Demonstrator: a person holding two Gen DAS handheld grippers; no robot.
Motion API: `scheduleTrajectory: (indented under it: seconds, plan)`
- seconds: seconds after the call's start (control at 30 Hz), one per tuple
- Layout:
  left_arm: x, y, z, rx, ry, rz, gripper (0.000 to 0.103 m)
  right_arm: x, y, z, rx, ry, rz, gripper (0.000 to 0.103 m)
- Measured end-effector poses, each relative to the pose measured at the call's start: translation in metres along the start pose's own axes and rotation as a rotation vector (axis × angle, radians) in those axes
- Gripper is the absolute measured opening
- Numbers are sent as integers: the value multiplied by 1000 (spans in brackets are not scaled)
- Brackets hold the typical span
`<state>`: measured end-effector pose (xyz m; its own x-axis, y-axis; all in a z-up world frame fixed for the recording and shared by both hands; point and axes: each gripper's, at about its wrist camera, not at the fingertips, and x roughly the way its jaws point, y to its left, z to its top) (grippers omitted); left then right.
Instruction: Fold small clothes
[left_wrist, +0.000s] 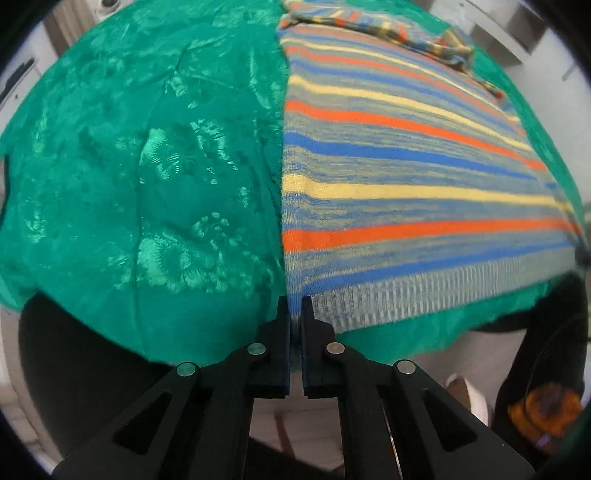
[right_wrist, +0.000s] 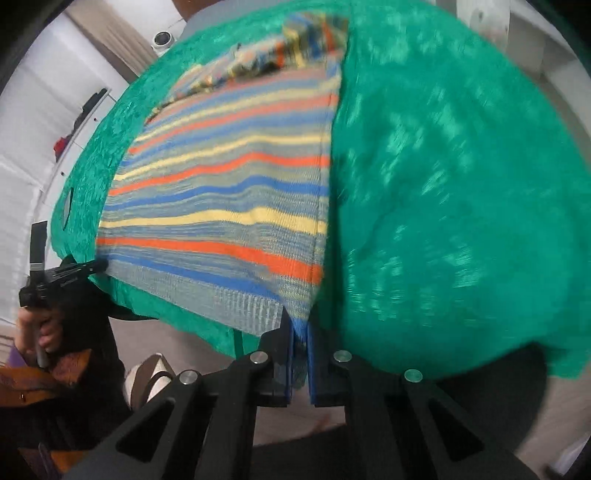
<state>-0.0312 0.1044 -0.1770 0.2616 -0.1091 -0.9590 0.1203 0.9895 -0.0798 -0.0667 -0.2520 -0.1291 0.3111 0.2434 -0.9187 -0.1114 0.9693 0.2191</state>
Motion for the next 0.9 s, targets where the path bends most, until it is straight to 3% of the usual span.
scheduleTrajectory:
  seconds: [0.1, 0.3, 0.57, 0.77, 0.8, 0.87, 0.9]
  plan:
    - [-1, -5, -4, 28, -2, 32, 1, 17, 3, 0, -7, 27, -50, 5]
    - [24, -6, 0, -54, 20, 33, 1, 71, -14, -8, 87, 57, -81, 5]
    - [49, -26, 3, -10, 32, 124, 1, 78, -9, -8, 115, 54, -96, 5]
    - [56, -35, -1, -7, 36, 121, 3, 83, -7, -11, 134, 78, -107, 5]
    - [51, -31, 2, -7, 40, 117, 6, 81, -8, -13, 142, 84, -101, 6]
    - [37, -26, 5, -1, 47, 115, 13, 70, -10, -15, 160, 91, -98, 24]
    - [31, -21, 8, 4, 46, 116, 16, 63, -13, -17, 164, 85, -102, 40]
